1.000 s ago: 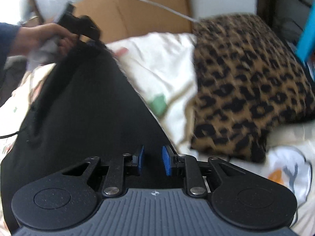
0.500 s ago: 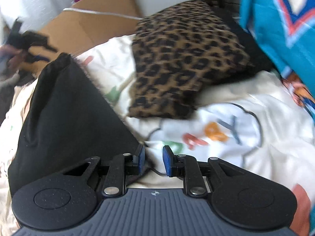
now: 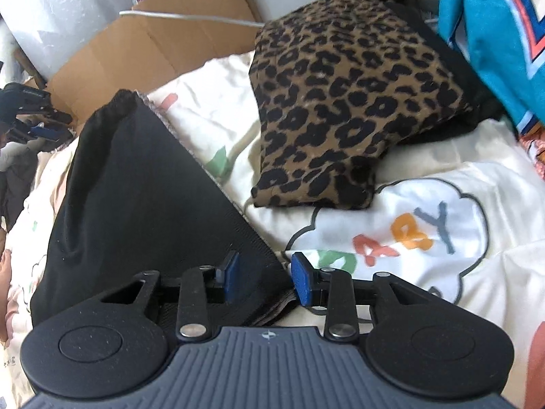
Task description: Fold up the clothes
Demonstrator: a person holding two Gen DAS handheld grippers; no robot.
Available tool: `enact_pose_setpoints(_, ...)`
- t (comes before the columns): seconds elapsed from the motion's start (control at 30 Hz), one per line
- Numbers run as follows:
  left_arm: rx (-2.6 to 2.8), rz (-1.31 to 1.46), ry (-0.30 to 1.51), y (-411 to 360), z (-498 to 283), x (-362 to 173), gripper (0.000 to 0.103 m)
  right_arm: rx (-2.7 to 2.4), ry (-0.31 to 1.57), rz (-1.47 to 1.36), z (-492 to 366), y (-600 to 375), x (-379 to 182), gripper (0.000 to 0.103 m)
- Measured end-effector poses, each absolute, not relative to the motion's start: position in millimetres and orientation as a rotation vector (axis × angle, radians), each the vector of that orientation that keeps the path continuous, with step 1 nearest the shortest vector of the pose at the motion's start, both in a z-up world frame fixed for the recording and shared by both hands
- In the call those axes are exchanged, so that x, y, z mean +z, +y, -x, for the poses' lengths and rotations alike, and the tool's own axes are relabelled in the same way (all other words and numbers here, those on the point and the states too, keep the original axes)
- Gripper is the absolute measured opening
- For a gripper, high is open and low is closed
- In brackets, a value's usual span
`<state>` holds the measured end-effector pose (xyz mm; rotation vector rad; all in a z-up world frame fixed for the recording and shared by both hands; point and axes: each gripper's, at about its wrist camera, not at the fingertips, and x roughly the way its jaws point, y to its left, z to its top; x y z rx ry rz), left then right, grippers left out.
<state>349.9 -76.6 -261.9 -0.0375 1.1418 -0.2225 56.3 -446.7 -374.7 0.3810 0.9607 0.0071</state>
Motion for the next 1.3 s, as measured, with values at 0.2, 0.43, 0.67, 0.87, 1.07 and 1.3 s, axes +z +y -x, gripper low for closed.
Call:
enact_pose_setpoints(0.2, -0.177, 0.158, 1.125, -65, -336, -261, 0.052, -0.006, 0.991, -0.387, -61, -442, -386, 0.031)
enact_pose_setpoints(0.43, -0.169, 0.133, 1.145, -59, -324, -272, 0.052, -0.002, 0.984, -0.392, -57, -444, -388, 0.007)
enact_pose_setpoints(0.67, -0.180, 0.135, 1.150, -41, -318, -283, 0.052, -0.016, 1.000, -0.382, -54, -446, -390, 0.005)
enact_pose_setpoints(0.87, -0.183, 0.097, 1.130, -28, -321, -293, 0.047, -0.062, 1.016, -0.391, -51, -449, -380, 0.008)
enact_pose_setpoints(1.07, -0.170, 0.022, 1.106, -22, -334, -310, 0.038, -0.044, 0.917, -0.366, -50, -443, -351, 0.010)
enact_pose_setpoints(1.3, -0.145, 0.032, 1.079, -15, -359, -328, 0.051, 0.058, 0.886, -0.355, -65, -423, -347, 0.009)
